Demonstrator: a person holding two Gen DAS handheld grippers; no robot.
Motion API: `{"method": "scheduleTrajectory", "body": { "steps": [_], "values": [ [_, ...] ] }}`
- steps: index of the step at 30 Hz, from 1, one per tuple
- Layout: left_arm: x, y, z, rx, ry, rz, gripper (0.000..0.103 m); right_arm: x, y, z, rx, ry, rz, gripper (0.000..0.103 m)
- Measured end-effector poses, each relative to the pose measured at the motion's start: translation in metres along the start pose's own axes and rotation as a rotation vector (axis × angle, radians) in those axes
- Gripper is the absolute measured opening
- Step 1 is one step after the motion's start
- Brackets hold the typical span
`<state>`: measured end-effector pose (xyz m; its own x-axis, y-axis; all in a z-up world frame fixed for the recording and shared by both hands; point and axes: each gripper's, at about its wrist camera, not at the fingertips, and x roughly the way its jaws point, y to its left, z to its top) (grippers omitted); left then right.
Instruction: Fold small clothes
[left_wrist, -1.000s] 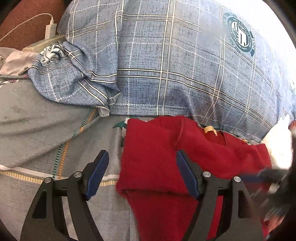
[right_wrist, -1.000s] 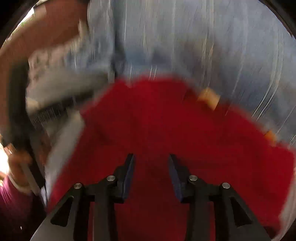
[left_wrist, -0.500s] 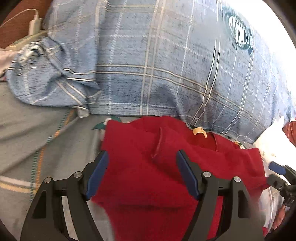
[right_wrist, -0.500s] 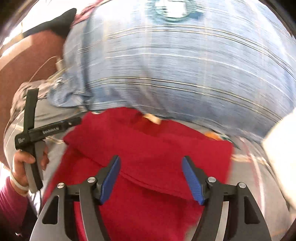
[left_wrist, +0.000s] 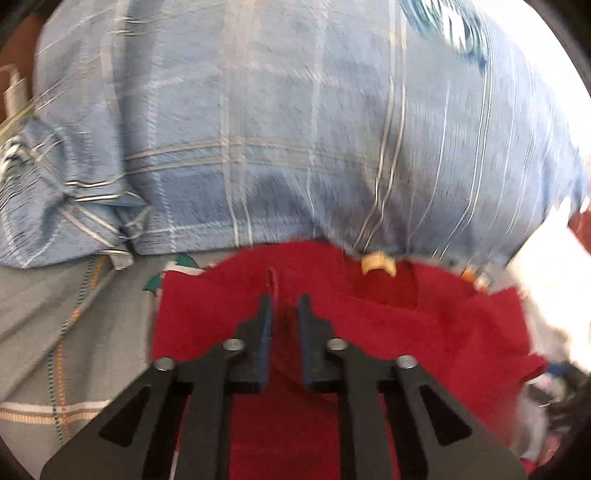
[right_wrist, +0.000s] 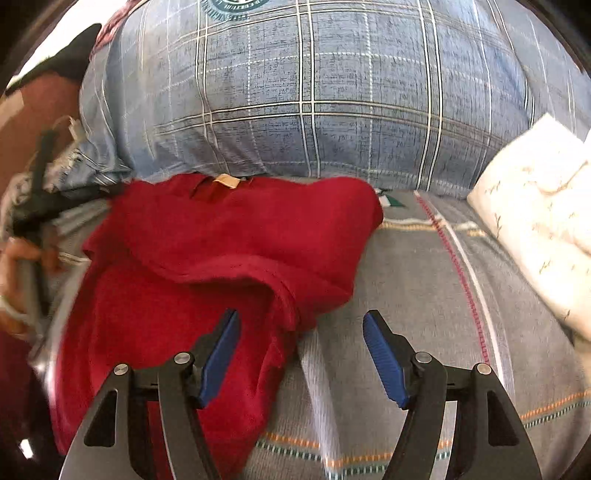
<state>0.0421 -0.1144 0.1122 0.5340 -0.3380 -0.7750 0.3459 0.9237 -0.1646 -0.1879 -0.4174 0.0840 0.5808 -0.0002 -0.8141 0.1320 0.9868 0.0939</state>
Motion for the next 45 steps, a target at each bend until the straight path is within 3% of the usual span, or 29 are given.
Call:
{"method": "scheduleTrajectory", "body": {
  "steps": [2, 3, 4, 8, 11, 14, 15, 17, 19, 21, 24, 26, 28, 29, 31, 35, 39, 45],
  "values": [
    [-0.008, 0.007, -0.001, -0.011, -0.011, 0.028, 0.001, 0.013, 0.004, 0.006, 0.006, -0.015, -0.063, 0.064],
    [-0.009, 0.008, -0.001, -0.007, -0.013, 0.051, 0.0, 0.02, 0.003, 0.009, 0.007, -0.014, -0.086, 0.032],
    [-0.011, 0.011, -0.002, -0.006, -0.014, 0.067, 0.0, 0.025, 0.001, 0.011, 0.013, -0.005, -0.107, 0.016],
    [-0.009, 0.028, -0.013, -0.034, -0.004, 0.1, 0.0, 0.009, -0.018, 0.007, 0.126, -0.048, -0.072, 0.016],
    [0.007, 0.039, -0.025, -0.069, 0.056, 0.094, 0.0, 0.018, -0.021, -0.006, 0.104, 0.039, -0.11, 0.019],
    [0.002, 0.042, -0.033, -0.106, 0.044, 0.042, 0.0, 0.006, -0.028, -0.016, 0.126, 0.056, -0.112, 0.037],
    [-0.001, 0.041, -0.033, -0.105, 0.036, 0.034, 0.003, -0.003, -0.03, -0.016, 0.132, 0.036, -0.11, 0.044],
    [-0.006, 0.036, -0.03, -0.087, 0.029, 0.03, 0.014, -0.018, -0.033, -0.015, 0.149, 0.009, -0.091, 0.047],
    [-0.007, 0.027, -0.026, -0.061, 0.021, 0.023, 0.045, -0.028, -0.031, -0.012, 0.15, -0.01, -0.085, 0.047],
    [-0.003, 0.016, -0.023, -0.043, 0.009, 0.039, 0.051, -0.034, -0.027, -0.008, 0.132, -0.04, -0.113, 0.047],
    [0.015, 0.003, -0.021, -0.009, 0.055, 0.04, 0.051, -0.043, -0.028, -0.002, 0.134, -0.086, -0.17, 0.048],
    [0.032, -0.012, -0.027, 0.051, 0.119, 0.102, 0.05, -0.046, -0.036, -0.002, 0.173, -0.101, -0.142, 0.052],
    [0.045, -0.018, -0.031, 0.074, 0.15, 0.121, 0.017, -0.042, -0.042, -0.002, 0.215, -0.087, -0.091, 0.052],
    [0.047, -0.019, -0.032, 0.077, 0.15, 0.139, 0.017, -0.039, -0.043, -0.003, 0.221, -0.079, -0.077, 0.052],
    [0.042, -0.019, -0.029, 0.069, 0.13, 0.132, 0.005, -0.033, -0.041, -0.001, 0.225, -0.072, -0.061, 0.052],
    [0.001, -0.009, -0.013, 0.03, 0.046, 0.075, 0.004, -0.027, -0.033, 0.008, 0.201, -0.09, -0.064, 0.052],
    [-0.016, 0.005, -0.005, 0.003, -0.011, 0.108, 0.004, -0.003, -0.028, 0.027, 0.192, -0.059, -0.083, 0.052],
    [0.018, 0.018, -0.023, -0.008, 0.083, 0.129, 0.004, 0.046, -0.022, 0.055, 0.207, 0.02, -0.061, 0.056]
  ]
}}
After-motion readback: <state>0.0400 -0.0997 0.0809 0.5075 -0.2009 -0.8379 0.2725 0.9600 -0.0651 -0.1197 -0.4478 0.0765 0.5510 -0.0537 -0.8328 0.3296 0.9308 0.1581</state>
